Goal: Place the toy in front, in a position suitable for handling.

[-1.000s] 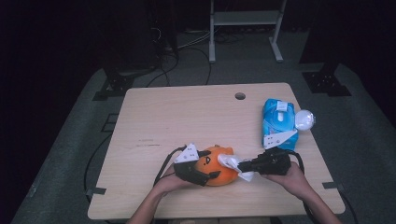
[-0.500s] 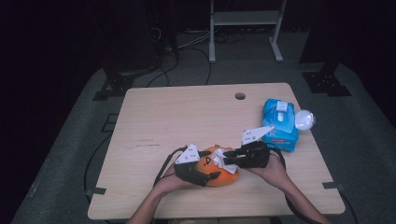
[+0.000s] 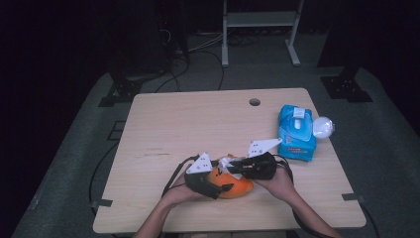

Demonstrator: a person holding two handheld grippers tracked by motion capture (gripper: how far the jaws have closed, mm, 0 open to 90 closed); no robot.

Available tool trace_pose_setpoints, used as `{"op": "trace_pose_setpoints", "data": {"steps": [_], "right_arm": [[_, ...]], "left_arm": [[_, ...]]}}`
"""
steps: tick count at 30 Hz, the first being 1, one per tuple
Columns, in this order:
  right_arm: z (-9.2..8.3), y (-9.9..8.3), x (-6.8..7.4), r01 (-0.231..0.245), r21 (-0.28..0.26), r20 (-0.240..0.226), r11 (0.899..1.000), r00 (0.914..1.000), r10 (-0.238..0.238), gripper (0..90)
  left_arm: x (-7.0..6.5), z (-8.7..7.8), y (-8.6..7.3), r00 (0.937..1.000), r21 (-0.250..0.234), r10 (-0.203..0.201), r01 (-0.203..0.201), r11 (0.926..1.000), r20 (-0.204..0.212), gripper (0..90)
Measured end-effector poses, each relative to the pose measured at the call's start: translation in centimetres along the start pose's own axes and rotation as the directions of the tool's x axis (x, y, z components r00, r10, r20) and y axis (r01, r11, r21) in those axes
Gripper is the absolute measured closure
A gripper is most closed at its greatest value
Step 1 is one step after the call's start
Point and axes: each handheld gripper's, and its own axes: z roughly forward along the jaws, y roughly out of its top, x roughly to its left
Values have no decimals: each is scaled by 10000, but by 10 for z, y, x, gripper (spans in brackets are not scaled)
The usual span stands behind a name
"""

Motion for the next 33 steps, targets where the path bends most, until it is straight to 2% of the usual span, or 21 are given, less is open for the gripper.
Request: {"op": "trace_pose_setpoints", "data": {"steps": [3,6,10,12,16,19,22,25,28,33], "right_arm": [[-2,-2,-1,-130,-75,-71,9999,9999,129,810],[-5,-3,-3,-307,-228,-168,9993,9994,303,815],[-11,-5,-6,-381,-239,-237,9990,9990,375,827],[-16,-9,-7,-469,-238,-190,9986,9987,464,833],[-28,-21,-12,-714,-135,11,9974,9974,714,837],[-36,-31,-12,-911,53,76,9958,9958,910,844],[-41,-38,-5,-843,288,75,9960,9964,842,853],[-42,-40,5,-615,349,-119,9975,9980,619,853],[-35,-31,14,-204,381,-237,9991,9995,213,853],[-22,-19,19,577,659,58,9962,9983,-582,826]], "left_arm": [[4,-8,4,9995,-11,-263,262,9997,-155,109],[7,-13,1,9993,208,-274,279,9994,-255,110],[7,-12,-4,9999,364,-76,81,9993,-142,197],[9,-12,-5,9999,436,-131,134,9990,-71,219],[14,-14,-10,9983,303,-581,582,9978,-24,228],[16,-14,-12,9974,235,-718,719,9971,-57,228],[17,-13,-13,9963,183,-849,852,9962,-159,228],[18,-11,-13,9953,97,-932,935,9956,-257,228],[17,-9,-12,9946,42,-992,993,9950,-296,227],[17,-11,-13,9943,99,-1011,1015,9948,-339,223]]}}
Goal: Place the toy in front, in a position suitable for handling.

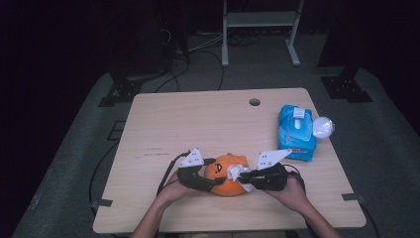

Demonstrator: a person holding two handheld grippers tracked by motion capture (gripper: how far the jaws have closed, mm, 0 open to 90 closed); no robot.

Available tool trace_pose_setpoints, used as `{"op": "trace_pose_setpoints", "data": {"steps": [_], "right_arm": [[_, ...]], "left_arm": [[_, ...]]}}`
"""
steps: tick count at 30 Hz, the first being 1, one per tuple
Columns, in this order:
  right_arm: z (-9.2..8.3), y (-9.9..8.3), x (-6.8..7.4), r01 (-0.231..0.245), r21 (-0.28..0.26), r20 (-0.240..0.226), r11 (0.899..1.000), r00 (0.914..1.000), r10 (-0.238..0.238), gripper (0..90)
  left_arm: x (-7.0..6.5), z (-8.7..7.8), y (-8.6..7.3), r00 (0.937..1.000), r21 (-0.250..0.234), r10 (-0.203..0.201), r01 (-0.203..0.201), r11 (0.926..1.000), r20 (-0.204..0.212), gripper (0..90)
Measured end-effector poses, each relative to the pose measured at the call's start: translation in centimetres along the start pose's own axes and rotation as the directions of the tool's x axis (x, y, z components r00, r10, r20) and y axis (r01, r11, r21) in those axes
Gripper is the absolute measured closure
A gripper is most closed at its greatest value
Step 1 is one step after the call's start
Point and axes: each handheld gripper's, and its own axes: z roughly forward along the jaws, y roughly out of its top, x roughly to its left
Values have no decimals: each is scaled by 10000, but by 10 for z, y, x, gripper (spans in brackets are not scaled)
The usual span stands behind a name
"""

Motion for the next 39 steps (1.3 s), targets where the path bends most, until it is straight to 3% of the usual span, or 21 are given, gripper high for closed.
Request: {"op": "trace_pose_setpoints", "data": {"steps": [6,11,17,19,23,25,29,33,39], "right_arm": [[-12,2,6,393,-104,370,9992,9986,-389,659],[-16,8,5,447,-589,412,9973,9983,-423,590],[-10,18,-1,305,-687,318,9972,9991,-284,514],[-5,21,-5,242,-714,410,9971,9989,-213,519],[11,25,-18,-484,-738,293,9961,9983,507,568],[13,25,-18,-527,-755,304,9958,9980,551,582],[21,25,-15,-323,-715,689,9969,9969,373,737],[16,22,-17,-428,-692,696,9967,9964,476,805],[-6,5,-13,-499,-552,876,9972,9947,547,809]], "left_arm": [[-1,1,1,9999,33,119,-119,9999,22,217],[-2,1,2,9998,36,179,-179,9998,14,216],[-3,1,3,9994,76,318,-319,9995,108,215],[-5,1,3,9987,122,486,-488,9987,184,216],[-6,1,4,9980,195,579,-584,9981,261,215],[-7,1,4,9975,245,620,-628,9977,326,211],[-7,0,4,9976,270,520,-533,9982,466,174],[-7,1,5,9973,258,679,-686,9973,278,203],[-3,1,3,9997,117,211,-213,9997,117,232]]}}
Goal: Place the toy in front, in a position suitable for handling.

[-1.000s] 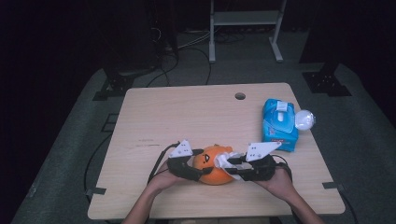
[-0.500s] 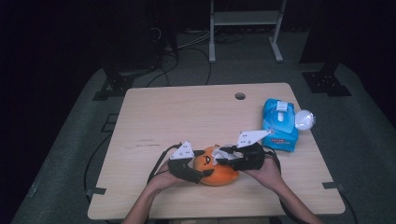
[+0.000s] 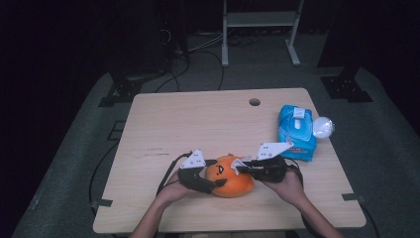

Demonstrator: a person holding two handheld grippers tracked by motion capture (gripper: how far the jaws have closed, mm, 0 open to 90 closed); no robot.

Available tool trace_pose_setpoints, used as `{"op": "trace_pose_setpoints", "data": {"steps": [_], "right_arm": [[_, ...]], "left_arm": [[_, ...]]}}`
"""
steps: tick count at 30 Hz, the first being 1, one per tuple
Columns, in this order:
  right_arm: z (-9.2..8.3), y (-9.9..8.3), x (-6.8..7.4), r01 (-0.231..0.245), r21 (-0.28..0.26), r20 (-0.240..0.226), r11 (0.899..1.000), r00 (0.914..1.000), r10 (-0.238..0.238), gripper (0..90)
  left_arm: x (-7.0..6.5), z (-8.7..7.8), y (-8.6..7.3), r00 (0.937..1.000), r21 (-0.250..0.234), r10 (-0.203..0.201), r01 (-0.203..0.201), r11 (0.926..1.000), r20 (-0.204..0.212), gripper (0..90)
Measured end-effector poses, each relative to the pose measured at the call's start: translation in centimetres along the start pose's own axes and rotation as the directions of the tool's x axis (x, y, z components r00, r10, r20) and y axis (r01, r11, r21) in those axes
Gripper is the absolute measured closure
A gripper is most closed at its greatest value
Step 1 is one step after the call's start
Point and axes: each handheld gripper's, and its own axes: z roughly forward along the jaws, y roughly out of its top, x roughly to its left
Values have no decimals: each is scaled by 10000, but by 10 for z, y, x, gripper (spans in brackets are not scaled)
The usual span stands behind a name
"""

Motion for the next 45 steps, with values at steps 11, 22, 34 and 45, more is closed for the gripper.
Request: {"op": "trace_pose_setpoints", "data": {"steps": [11,22,34,45], "right_arm": [[-3,-14,17,223,192,-360,9996,9991,-216,811],[7,-7,29,357,-41,-307,9994,9989,-358,811],[-17,-29,-3,-439,-44,393,9990,9983,440,813],[-1,-12,14,312,-131,-160,9994,9994,-314,813]], "left_arm": [[4,0,5,9977,-159,-634,630,9979,-255,165],[0,3,6,9989,10,171,-170,9999,-443,297],[11,-1,1,9995,-97,-181,178,9998,-247,309],[12,-1,0,9992,-122,-298,295,9995,-275,306]]}}
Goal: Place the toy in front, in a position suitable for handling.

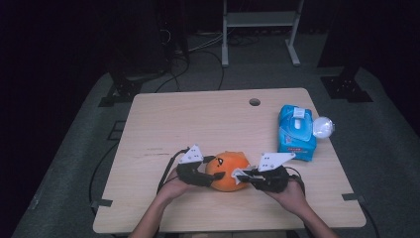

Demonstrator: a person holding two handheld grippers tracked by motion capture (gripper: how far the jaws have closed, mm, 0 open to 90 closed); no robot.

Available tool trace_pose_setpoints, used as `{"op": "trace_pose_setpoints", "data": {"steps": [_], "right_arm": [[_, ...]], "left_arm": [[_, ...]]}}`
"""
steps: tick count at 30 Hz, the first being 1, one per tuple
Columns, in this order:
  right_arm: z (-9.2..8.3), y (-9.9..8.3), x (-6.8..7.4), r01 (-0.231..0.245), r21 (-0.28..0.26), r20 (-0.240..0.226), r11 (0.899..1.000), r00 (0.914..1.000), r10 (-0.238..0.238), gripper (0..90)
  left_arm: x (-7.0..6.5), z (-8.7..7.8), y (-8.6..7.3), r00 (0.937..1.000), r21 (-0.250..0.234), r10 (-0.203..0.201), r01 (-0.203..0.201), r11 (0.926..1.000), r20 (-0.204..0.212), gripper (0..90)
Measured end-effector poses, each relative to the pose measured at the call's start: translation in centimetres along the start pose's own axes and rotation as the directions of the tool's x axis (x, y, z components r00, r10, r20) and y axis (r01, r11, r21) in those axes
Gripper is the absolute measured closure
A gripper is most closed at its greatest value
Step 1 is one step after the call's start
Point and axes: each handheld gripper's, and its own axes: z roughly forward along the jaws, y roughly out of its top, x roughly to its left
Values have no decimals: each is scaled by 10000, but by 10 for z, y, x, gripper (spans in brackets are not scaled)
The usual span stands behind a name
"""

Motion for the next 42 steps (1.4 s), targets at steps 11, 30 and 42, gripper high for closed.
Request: {"op": "trace_pose_setpoints", "data": {"steps": [11,30,42], "right_arm": [[-12,-15,-10,-492,74,298,9988,9984,490,813],[-9,-14,-12,-512,64,454,9987,9977,508,813],[-9,-15,-14,-917,-108,418,9957,9949,921,813]], "left_arm": [[-2,4,3,10000,8,3,-3,10000,-29,290],[-5,2,9,9992,59,392,-392,9992,38,216],[-9,-1,10,9983,549,579,-577,9968,-26,244]]}}
